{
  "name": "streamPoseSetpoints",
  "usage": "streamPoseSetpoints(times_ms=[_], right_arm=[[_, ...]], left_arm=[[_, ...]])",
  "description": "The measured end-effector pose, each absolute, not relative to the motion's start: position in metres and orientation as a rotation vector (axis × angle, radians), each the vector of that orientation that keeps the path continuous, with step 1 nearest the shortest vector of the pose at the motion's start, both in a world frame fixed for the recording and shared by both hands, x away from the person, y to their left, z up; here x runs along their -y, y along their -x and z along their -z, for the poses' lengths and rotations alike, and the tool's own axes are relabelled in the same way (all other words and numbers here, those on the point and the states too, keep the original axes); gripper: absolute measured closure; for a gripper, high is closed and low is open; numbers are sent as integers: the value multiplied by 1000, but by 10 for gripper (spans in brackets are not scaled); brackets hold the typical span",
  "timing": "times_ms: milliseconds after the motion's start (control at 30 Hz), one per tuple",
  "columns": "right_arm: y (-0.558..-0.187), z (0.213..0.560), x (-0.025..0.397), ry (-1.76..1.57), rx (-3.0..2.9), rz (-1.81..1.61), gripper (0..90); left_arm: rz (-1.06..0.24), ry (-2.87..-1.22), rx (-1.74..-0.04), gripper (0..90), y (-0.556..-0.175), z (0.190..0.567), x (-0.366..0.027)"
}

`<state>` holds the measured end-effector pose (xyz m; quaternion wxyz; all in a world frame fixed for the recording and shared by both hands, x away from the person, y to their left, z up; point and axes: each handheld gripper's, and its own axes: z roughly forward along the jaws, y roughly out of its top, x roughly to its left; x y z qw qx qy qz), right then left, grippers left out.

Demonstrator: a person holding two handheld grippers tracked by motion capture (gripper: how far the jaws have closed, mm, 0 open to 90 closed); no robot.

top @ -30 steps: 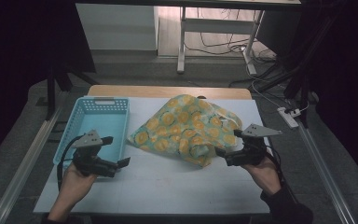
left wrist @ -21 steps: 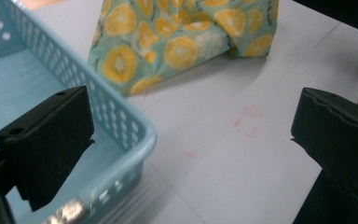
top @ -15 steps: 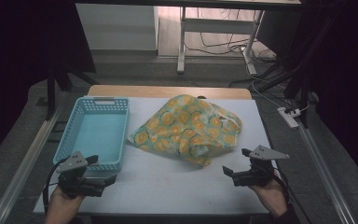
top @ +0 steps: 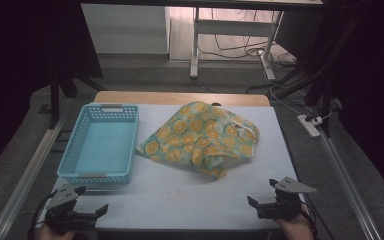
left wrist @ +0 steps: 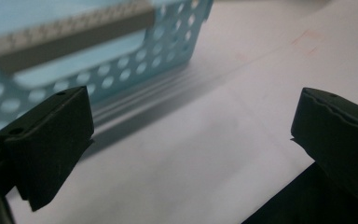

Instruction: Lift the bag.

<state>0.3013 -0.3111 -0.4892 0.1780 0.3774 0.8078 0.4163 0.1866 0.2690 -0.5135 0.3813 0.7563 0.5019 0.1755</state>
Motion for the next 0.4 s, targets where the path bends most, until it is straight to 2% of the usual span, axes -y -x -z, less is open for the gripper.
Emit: streamPoseSetpoints(times_ms=[400], right_arm=[[-294,497,323,-1145,-2301,-1112,0]], left_arm=[[-405,-1979,-1377,0,-188,521,-272]])
